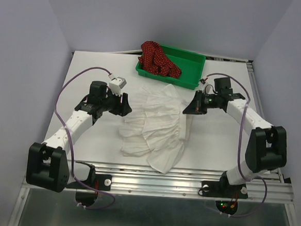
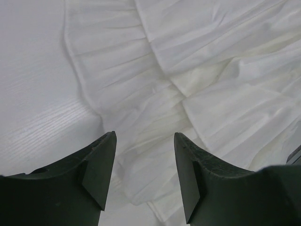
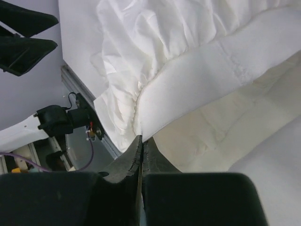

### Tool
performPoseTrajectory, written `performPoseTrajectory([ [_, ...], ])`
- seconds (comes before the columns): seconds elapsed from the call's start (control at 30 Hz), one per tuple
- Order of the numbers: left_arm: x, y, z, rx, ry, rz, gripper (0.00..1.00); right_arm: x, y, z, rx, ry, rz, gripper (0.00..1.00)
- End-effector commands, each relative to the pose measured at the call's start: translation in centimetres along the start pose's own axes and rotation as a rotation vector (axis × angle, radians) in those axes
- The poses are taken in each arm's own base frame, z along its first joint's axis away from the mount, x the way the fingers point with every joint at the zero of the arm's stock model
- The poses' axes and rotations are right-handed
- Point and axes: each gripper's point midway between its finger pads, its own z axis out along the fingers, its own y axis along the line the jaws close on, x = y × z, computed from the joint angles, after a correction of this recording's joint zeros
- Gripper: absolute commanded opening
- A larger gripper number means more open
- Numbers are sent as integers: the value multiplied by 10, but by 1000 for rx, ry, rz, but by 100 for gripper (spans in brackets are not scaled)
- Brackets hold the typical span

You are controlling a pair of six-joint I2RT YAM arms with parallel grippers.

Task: Fold and stack the skirts
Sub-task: Flatten the skirt out, then fold the skirt

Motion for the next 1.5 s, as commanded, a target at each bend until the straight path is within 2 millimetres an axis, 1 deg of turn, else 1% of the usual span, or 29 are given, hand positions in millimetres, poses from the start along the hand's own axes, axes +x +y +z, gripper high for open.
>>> performPoseTrajectory([
  [0.0,-20,-1,-10,-12,-57,50,63,36,-62,-17,168,73,143,1],
  [0.1,-14,4,-4,-24,-22,47,63,75,-111,-6,278,171,283,1],
  [0.2,-13,7,2,-22,-4,43,63,64,-133,5,322,142,259,1],
  [0.23,-12,7,3,-20,1,43,63,69,-147,13,334,177,287,1],
  [0.33,-9,0,8,25,23,49,61,68,-162,20,360,198,287,1],
  [0.43,-6,-9,11,66,46,122,60,71,-175,22,392,216,285,1],
  [0.47,-5,-20,14,95,55,173,59,69,-175,22,393,213,278,1],
  [0.53,-2,-32,13,141,79,346,60,64,-181,21,422,207,241,1],
  [0.57,4,-46,15,169,94,432,62,57,-185,21,437,199,219,1],
  [0.6,9,-51,16,173,104,508,65,51,-190,20,462,195,193,1],
  [0.63,14,-46,16,139,120,633,69,46,-201,16,514,196,157,1],
  [0.73,36,-61,16,161,159,852,72,15,-212,14,577,154,82,1],
  [0.8,47,-68,15,177,174,907,73,-3,-203,16,538,132,49,2],
  [0.83,56,-78,15,203,183,937,73,-2,-187,18,467,150,43,15],
  [0.9,76,-82,15,229,227,959,73,-4,-163,14,388,144,19,30],
  [0.93,86,-87,15,239,245,971,73,-9,-139,4,337,110,-38,54],
  [0.97,89,-89,15,241,250,974,73,-11,-128,-2,318,93,-94,65],
  [1.03,91,-94,13,248,243,967,76,-10,-112,-17,311,77,-184,77],
  [1.07,93,-102,12,261,239,957,78,-16,-94,-31,309,36,-253,80],
  [1.1,93,-106,9,265,233,953,80,-17,-90,-39,319,34,-352,85],
  [1.13,95,-111,8,273,234,949,81,-13,-84,-47,323,45,-389,86],
  [1.17,99,-122,5,300,233,965,84,-17,-73,-59,334,23,-469,86],
  [1.23,107,-130,2,308,244,959,86,-15,-73,-71,348,58,-695,87],
  [1.27,114,-133,1,318,255,966,87,-16,-71,-76,360,52,-763,88],
  [1.3,122,-140,1,326,272,978,88,-13,-74,-82,378,57,-913,88],
  [1.37,130,-144,2,338,289,973,88,-6,-74,-85,360,80,-1066,88],
  [1.4,133,-146,1,351,297,966,88,-2,-73,-86,340,95,-1171,88],
  [1.43,137,-150,3,356,300,975,88,14,-69,-86,294,108,-1334,88],
  [1.47,138,-151,4,354,302,982,88,18,-67,-85,284,88,-1400,88],
])
